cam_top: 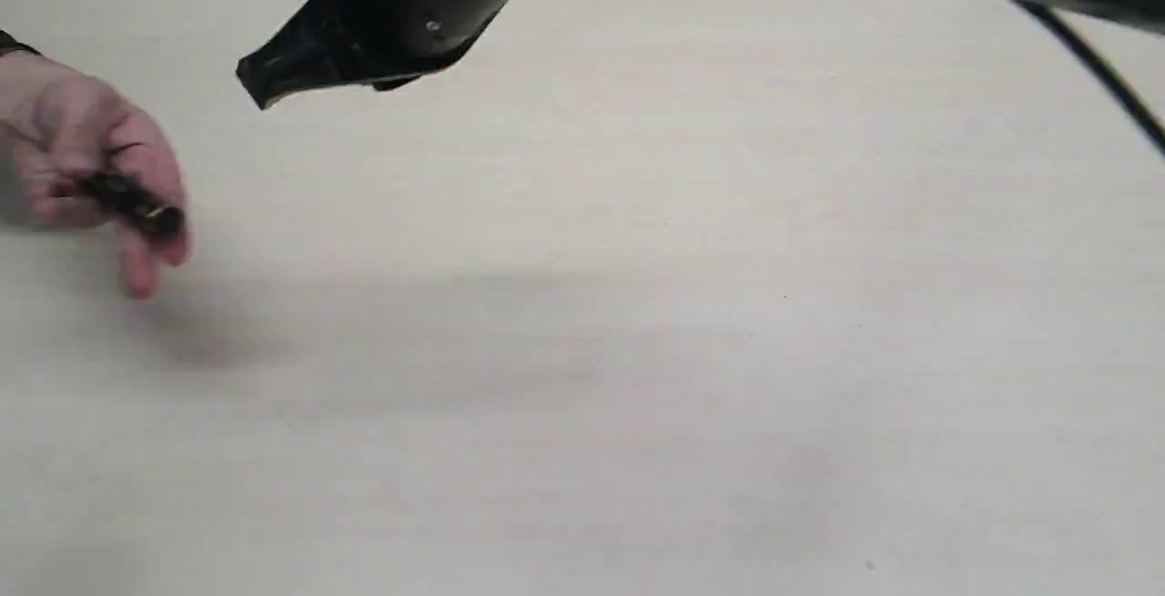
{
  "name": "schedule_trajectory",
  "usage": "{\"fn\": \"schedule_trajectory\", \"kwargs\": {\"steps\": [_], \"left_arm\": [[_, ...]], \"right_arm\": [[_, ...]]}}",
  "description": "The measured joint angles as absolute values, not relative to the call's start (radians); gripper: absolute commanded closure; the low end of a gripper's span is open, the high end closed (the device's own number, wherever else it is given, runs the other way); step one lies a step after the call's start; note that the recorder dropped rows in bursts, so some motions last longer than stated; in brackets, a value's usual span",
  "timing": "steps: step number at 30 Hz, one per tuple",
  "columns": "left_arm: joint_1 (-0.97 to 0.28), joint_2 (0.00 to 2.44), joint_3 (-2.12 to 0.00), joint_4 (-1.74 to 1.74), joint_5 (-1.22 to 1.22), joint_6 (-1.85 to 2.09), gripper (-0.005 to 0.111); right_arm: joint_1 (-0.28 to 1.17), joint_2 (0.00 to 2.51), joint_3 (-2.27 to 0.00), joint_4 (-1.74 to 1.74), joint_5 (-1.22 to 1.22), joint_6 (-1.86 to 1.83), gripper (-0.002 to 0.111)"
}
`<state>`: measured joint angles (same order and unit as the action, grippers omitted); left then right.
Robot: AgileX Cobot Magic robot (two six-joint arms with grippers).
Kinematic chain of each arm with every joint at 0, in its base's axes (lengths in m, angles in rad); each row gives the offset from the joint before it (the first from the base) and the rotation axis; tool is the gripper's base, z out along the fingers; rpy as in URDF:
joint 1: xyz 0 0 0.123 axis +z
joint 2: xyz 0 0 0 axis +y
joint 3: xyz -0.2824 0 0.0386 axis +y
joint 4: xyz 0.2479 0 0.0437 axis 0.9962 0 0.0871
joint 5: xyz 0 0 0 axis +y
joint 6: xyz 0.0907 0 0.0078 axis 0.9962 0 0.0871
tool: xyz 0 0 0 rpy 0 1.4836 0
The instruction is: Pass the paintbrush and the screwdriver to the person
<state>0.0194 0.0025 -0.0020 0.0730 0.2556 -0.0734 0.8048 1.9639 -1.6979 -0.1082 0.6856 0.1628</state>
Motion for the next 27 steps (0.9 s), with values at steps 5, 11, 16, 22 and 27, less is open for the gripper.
{"fn": "schedule_trajectory", "kwargs": {"steps": [5,11,16,22,27], "left_arm": [[0.019,0.002,-0.002,0.073,0.256,-0.073,0.107],[0.019,0.002,-0.002,0.073,0.256,-0.073,0.107],[0.019,0.002,-0.002,0.073,0.256,-0.073,0.107],[0.019,0.002,-0.002,0.073,0.256,-0.073,0.107],[0.019,0.002,-0.002,0.071,0.256,-0.073,0.107]], "right_arm": [[0.805,1.802,-1.534,-0.121,0.568,0.166,0.104],[0.805,1.536,-1.176,-0.128,0.359,0.169,0.104],[0.805,1.29,-0.928,-0.113,0.288,0.169,0.104],[0.805,1.052,-0.756,-0.102,0.281,0.171,0.104],[0.805,0.879,-0.695,-0.022,0.374,0.172,0.104]]}}
